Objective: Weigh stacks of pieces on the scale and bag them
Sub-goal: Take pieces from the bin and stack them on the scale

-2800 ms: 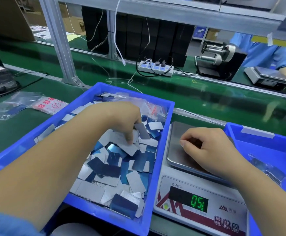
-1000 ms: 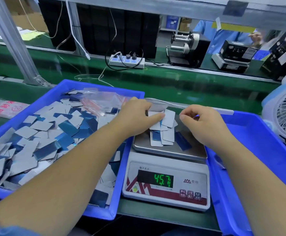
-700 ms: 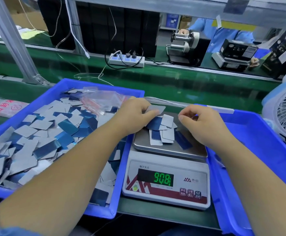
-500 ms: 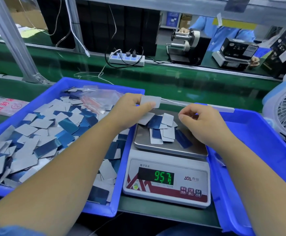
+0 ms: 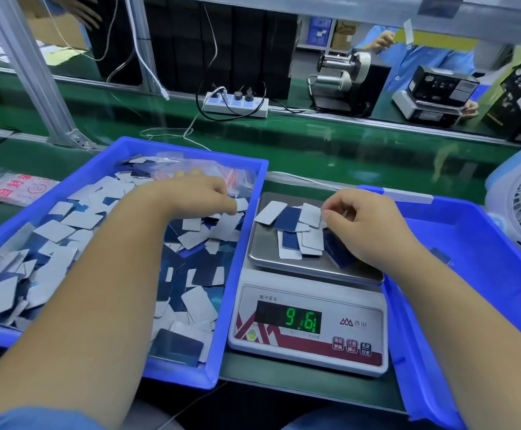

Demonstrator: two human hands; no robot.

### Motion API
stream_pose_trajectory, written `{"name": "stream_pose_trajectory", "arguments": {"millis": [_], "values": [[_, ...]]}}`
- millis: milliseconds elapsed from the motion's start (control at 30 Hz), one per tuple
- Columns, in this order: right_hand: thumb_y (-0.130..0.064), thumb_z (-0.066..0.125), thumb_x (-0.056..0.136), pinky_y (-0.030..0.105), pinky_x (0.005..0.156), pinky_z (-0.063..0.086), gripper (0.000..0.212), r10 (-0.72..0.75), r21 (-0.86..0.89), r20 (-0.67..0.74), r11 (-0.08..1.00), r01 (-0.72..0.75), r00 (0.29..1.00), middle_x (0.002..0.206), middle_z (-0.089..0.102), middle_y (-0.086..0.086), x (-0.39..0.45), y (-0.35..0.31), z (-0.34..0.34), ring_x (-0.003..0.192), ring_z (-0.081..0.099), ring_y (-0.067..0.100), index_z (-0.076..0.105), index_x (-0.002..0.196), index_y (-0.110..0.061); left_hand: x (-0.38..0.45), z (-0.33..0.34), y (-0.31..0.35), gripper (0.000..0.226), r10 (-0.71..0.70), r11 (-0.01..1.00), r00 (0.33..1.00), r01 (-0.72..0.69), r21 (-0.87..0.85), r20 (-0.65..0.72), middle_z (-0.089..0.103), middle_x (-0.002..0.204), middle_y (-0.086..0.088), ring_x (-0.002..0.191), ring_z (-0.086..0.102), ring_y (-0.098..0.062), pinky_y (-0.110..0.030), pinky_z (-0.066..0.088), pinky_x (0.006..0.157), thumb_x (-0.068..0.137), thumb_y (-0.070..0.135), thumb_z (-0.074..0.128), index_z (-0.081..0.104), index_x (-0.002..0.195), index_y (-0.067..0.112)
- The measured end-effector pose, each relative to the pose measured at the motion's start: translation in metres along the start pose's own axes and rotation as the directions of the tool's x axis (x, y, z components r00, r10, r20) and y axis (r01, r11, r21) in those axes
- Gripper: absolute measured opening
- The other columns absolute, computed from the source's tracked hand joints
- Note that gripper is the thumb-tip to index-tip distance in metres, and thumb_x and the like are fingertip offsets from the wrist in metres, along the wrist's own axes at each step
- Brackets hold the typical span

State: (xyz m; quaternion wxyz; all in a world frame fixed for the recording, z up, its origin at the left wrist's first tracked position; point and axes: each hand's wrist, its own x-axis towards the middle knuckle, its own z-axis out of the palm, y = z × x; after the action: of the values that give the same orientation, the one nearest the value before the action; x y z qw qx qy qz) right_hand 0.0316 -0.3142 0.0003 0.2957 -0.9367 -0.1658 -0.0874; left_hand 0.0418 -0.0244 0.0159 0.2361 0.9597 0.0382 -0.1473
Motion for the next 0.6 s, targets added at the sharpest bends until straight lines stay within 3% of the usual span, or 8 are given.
{"name": "stream_pose_trajectory", "arguments": {"millis": [33, 100, 167, 233, 300, 400, 467, 600], "values": [[-0.024, 0.061, 0.091, 0.003, 0.060, 0.037, 0.019, -0.001, -0.008, -0.004, 1.000, 0.001, 1.000, 0.074, 0.062, -0.024, 0.000, -0.001, 0.000, 0.072, 0.053, -0.008, 0.062, 0.075, -0.035, 0.001, 0.002, 0.003, 0.023, 0.009, 0.999, 0.997, -0.006, 0.040, -0.071, 0.043, 0.107, 0.004, 0.109, 0.032, -0.022, -0.044, 0.034, 0.086, 0.080, 0.059, 0.061, 0.055, 0.083, 0.037], [-0.027, 0.060, 0.091, 0.004, 0.059, 0.035, 0.019, -0.006, -0.038, -0.007, 0.999, 0.006, 1.000, 0.077, 0.060, -0.019, 0.001, -0.002, 0.000, 0.074, 0.052, -0.010, 0.061, 0.077, -0.038, 0.000, 0.009, 0.016, 0.032, 0.088, 0.994, 0.985, -0.096, -0.050, -0.146, 0.045, 0.107, 0.008, 0.104, 0.045, -0.022, -0.041, 0.041, 0.079, 0.078, 0.067, 0.062, 0.054, 0.090, 0.038], [-0.031, 0.061, 0.092, 0.006, 0.062, 0.032, 0.010, -0.017, -0.075, -0.006, 0.997, 0.016, 1.000, 0.086, 0.056, -0.019, 0.002, -0.002, 0.000, 0.075, 0.050, -0.009, 0.064, 0.088, -0.039, -0.003, 0.021, 0.034, 0.045, 0.202, 0.963, 0.976, -0.213, -0.163, -0.084, 0.052, 0.102, 0.014, 0.086, 0.058, -0.012, -0.032, 0.045, 0.068, 0.068, 0.080, 0.060, 0.055, 0.089, 0.040], [-0.034, 0.062, 0.092, 0.009, 0.068, 0.030, 0.017, -0.057, -0.088, -0.009, 0.995, 0.056, 0.998, 0.095, 0.054, -0.018, 0.002, -0.001, 0.000, 0.077, 0.046, -0.010, 0.069, 0.107, -0.031, -0.005, 0.033, 0.048, 0.052, 0.294, 0.949, 0.955, -0.297, -0.105, -0.044, 0.054, 0.098, 0.017, 0.083, 0.055, 0.001, -0.026, 0.040, 0.064, 0.063, 0.084, 0.061, 0.054, 0.090, 0.041], [-0.037, 0.064, 0.092, 0.011, 0.079, 0.035, 0.030, -0.107, -0.089, 0.019, 0.990, 0.109, 0.994, 0.111, 0.057, -0.014, 0.001, -0.002, 0.000, 0.091, 0.050, -0.008, 0.068, 0.119, -0.027, -0.002, 0.039, 0.055, 0.046, 0.329, 0.941, 0.941, -0.334, -0.059, -0.084, 0.056, 0.095, 0.016, 0.083, 0.054, 0.001, -0.024, 0.039, 0.063, 0.070, 0.075, 0.068, 0.054, 0.092, 0.037], [-0.046, 0.063, 0.090, 0.026, 0.101, 0.038, 0.043, -0.150, -0.133, 0.110, 0.977, 0.164, 0.983, 0.130, 0.057, -0.011, -0.002, -0.006, 0.003, 0.121, 0.048, 0.012, 0.064, 0.128, -0.025, 0.002, 0.042, 0.055, 0.036, 0.355, 0.925, 0.924, -0.369, -0.088, -0.141, 0.062, 0.089, 0.011, 0.078, 0.057, -0.006, -0.023, 0.042, 0.063, 0.076, 0.061, 0.076, 0.059, 0.088, 0.031], [-0.051, 0.060, 0.089, 0.031, 0.103, 0.038, 0.045, -0.145, -0.160, 0.157, 0.972, 0.170, 0.977, 0.131, 0.056, -0.013, -0.002, -0.008, 0.006, 0.122, 0.046, 0.016, 0.064, 0.128, -0.028, 0.002, 0.043, 0.053, 0.033, 0.378, 0.913, 0.913, -0.395, -0.102, -0.155, 0.061, 0.092, 0.013, 0.077, 0.056, -0.003, -0.021, 0.041, 0.063, 0.076, 0.058, 0.077, 0.058, 0.088, 0.033], [-0.051, 0.061, 0.089, 0.032, 0.101, 0.040, 0.044, -0.136, -0.144, 0.157, 0.977, 0.159, 0.978, 0.127, 0.058, -0.016, -0.002, -0.007, 0.006, 0.118, 0.046, 0.015, 0.065, 0.127, -0.030, 0.004, 0.041, 0.048, 0.029, 0.383, 0.901, 0.908, -0.407, -0.146, -0.169, 0.059, 0.094, 0.018, 0.073, 0.052, 0.018, -0.006, 0.038, 0.058, 0.076, 0.054, 0.079, 0.059, 0.091, 0.040]]}}
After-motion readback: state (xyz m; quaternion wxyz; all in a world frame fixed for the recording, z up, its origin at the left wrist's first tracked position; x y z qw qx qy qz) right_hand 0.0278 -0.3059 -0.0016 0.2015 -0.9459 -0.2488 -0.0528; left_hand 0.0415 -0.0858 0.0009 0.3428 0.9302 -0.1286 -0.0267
